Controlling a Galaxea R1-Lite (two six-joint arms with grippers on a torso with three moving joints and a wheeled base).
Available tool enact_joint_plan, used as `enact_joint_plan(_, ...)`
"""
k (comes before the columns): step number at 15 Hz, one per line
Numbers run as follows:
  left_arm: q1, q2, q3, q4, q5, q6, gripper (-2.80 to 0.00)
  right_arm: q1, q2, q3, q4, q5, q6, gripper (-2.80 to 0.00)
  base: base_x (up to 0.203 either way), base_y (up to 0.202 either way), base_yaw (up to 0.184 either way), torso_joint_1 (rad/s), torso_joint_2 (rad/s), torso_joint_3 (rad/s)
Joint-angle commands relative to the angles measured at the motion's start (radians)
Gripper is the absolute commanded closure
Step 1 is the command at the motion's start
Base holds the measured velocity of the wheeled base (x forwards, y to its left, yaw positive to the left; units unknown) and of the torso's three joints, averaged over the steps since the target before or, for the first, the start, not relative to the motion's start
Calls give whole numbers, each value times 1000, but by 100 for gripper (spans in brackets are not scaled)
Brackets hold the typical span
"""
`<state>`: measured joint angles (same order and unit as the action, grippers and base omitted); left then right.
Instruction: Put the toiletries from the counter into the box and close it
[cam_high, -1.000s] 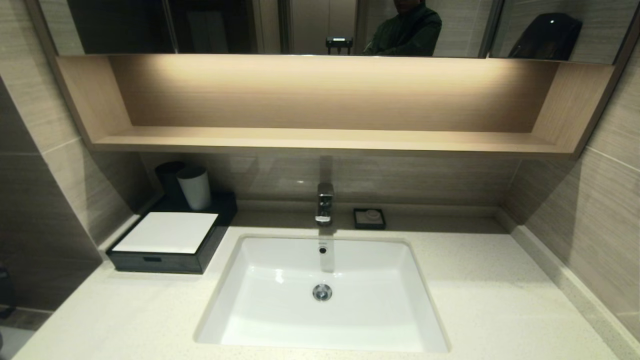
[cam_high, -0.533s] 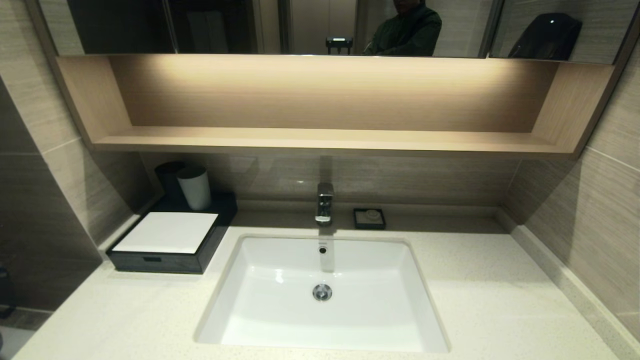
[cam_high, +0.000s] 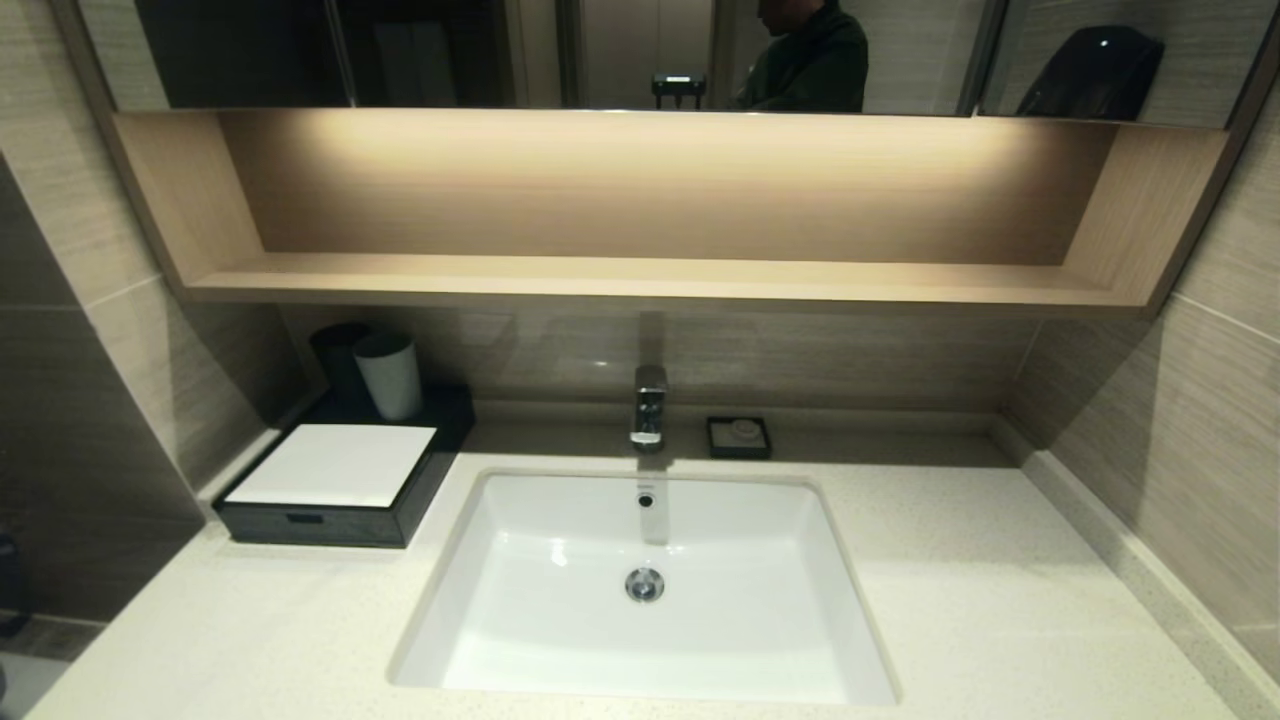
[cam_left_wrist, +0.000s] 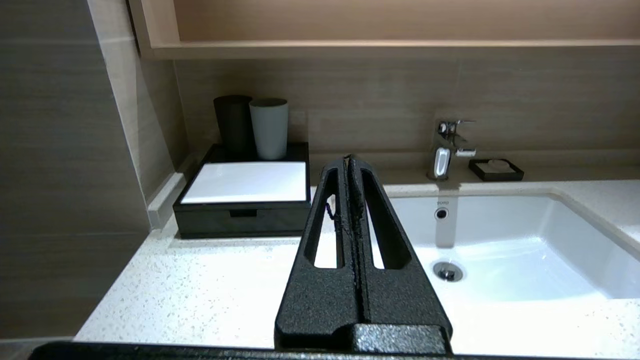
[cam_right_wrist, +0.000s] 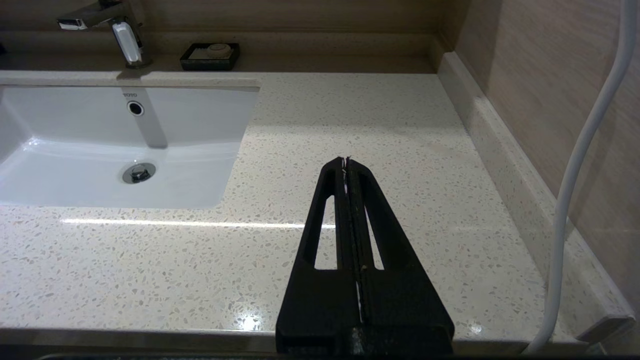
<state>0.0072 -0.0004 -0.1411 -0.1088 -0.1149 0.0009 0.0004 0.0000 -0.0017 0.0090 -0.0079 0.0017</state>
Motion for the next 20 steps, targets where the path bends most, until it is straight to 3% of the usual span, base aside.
enact_joint_plan(1,0,0,55,-17,0,18,0,0,0,0,0,0,0,0,0,0,0,0,0,0)
enact_joint_plan(7,0,0,138,-60,8,94,0,1,0,0,0,0,0,0,0,0,0,0,0,0)
enact_joint_plan(11,0,0,138,2,76,107,0,0,0,0,0,0,0,0,0,0,0,0,0,0)
enact_joint_plan(16,0,0,141,122,90,111,0,0,0,0,0,0,0,0,0,0,0,0,0,0)
enact_joint_plan(20,0,0,140,125,100,83,0,0,-1,0,0,0,0,0,0,0,0,0,0,0)
